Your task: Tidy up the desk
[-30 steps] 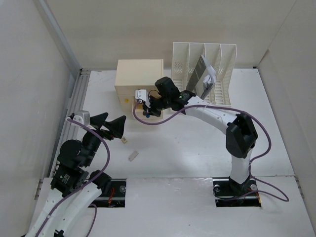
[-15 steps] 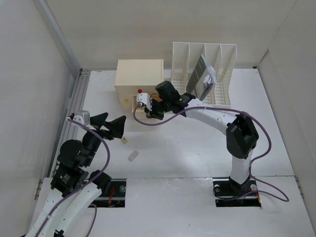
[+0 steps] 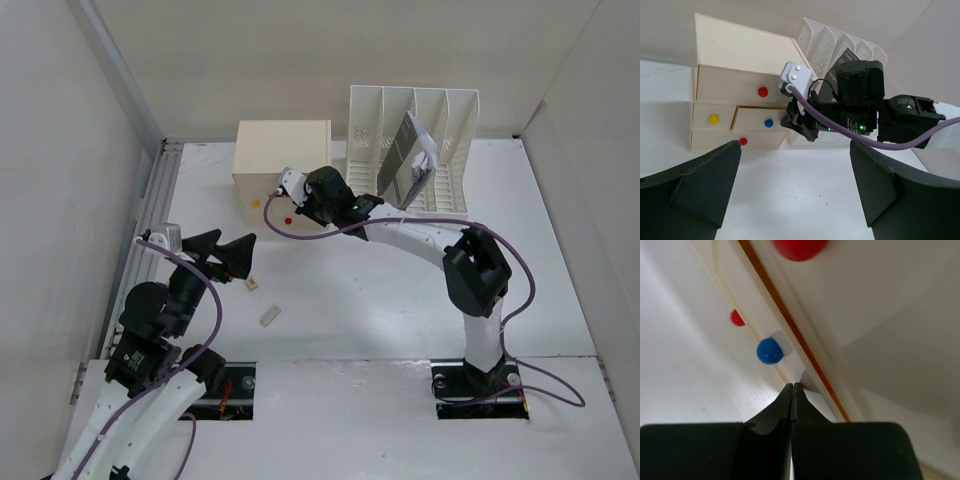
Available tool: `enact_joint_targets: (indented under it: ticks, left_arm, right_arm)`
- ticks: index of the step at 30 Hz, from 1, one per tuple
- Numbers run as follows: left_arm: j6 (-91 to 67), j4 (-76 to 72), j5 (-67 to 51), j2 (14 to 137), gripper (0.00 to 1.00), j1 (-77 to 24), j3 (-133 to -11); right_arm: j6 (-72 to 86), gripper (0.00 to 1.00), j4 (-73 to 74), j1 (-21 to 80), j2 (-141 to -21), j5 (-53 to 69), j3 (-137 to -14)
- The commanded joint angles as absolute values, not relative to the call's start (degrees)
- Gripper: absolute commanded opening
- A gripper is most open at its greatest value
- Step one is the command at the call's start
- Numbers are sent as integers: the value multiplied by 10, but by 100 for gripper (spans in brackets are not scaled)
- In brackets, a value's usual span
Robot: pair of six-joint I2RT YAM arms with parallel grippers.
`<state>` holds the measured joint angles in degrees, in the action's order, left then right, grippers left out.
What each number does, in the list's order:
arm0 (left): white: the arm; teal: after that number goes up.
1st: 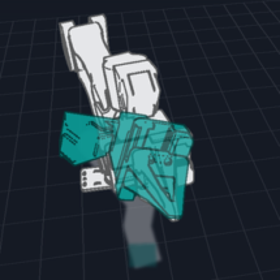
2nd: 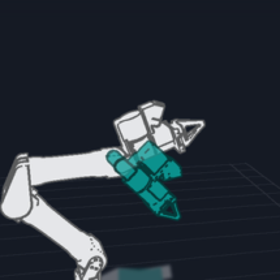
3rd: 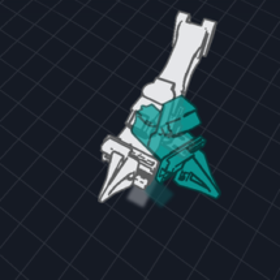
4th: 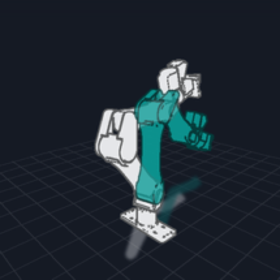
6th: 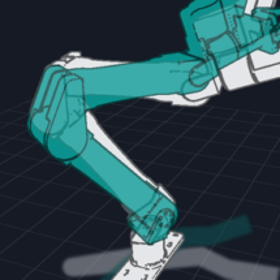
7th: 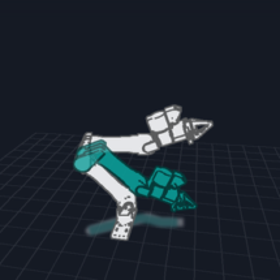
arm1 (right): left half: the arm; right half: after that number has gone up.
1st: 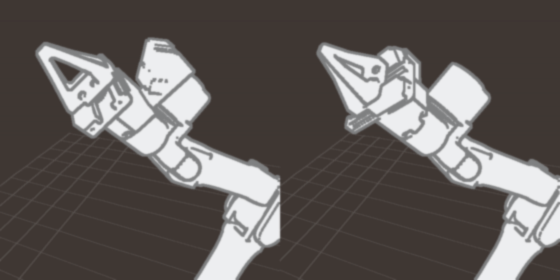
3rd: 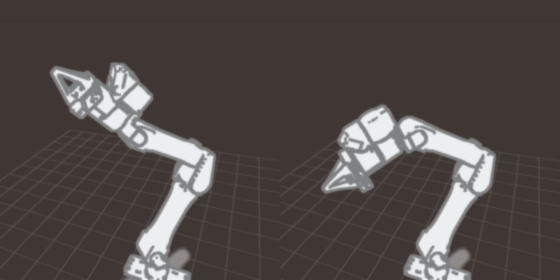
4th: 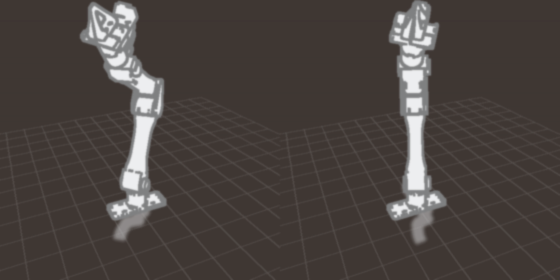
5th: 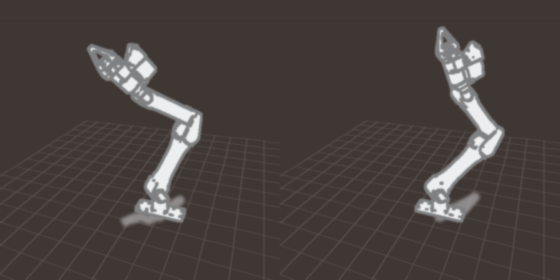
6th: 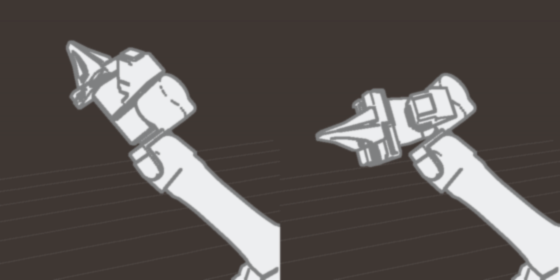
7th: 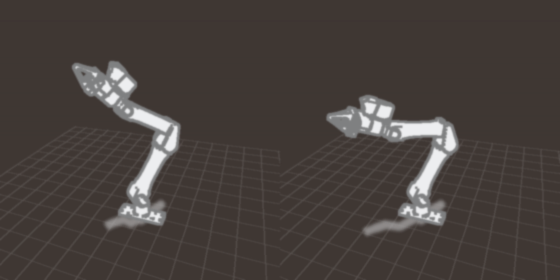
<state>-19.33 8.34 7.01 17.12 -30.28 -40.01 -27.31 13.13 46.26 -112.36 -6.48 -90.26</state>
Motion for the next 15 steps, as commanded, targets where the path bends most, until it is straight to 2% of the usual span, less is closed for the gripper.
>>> enact_joint_targets:
  ticks: [1, 6, 9, 10, 11, 12, 13, 14, 15]
  left_arm:
    - [-251, 58, 88, 176, 89, -304, -382]
    - [-400, 13, 105, 176, 90, -304, -291]
    - [-438, -25, 112, 176, 89, -304, -243]
    - [-448, -59, 118, 171, 79, -304, -212]
    - [-466, -76, 118, 171, 73, -304, -198]
    - [-473, -94, 126, 177, 63, -304, -186]
    - [-481, -129, 132, 185, 52, -304, -164]
    - [-488, -147, 132, 214, 39, -304, -150]
    - [-488, -168, 132, 234, 35, -299, -150]
  right_arm:
    - [-260, 0, 60, 465, -1136, -156, -927]
    - [-265, 0, 29, 465, -1130, -189, -914]
    - [-271, 0, 34, 460, -1095, -89, -883]
    - [-279, 0, 46, 452, -1058, 14, -872]
    - [-279, 4, 51, 447, -1037, 53, -861]
    - [-295, 10, 62, 439, -1018, 86, -846]
    - [-295, 30, 62, 439, -982, 97, -840]
    - [-295, 60, 68, 432, -952, 92, -840]
    - [-295, 60, 68, 432, -952, 83, -840]
